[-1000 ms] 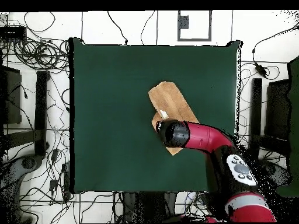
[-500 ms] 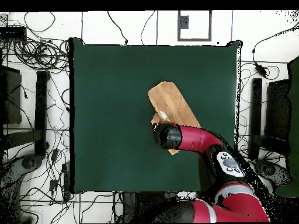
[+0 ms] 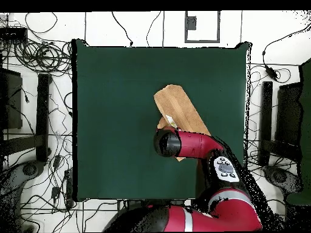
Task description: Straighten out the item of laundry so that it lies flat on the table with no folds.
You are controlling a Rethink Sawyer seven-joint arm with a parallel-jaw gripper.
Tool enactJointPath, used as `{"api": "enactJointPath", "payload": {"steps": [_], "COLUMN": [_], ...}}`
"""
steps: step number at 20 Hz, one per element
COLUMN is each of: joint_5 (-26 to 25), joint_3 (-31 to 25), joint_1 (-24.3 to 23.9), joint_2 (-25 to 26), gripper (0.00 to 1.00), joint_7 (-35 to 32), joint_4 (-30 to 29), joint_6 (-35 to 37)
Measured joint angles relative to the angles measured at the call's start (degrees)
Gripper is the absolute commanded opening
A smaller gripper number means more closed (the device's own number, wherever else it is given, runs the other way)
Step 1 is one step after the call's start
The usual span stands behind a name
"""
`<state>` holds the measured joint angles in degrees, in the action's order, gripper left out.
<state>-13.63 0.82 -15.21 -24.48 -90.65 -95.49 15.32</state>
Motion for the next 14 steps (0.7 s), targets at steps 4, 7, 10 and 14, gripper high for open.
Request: {"api": "enactJointPath", "payload": {"steps": [4, 7, 10, 14], "joint_5": [0.1, 0.2, 0.3, 0.4], "joint_3": [0.4, 0.5, 0.6, 0.7], "joint_1": [0.4, 0.5, 0.5, 0.7], "joint_2": [0.1, 0.1, 0.2, 0.2], "gripper": [1.0, 1.0, 1.0, 1.0], "joint_7": [0.0, 0.0, 0.0, 0.0], "joint_4": [0.1, 0.2, 0.2, 0.2], "joint_6": [-0.2, -0.2, -0.2, -0.2]}}
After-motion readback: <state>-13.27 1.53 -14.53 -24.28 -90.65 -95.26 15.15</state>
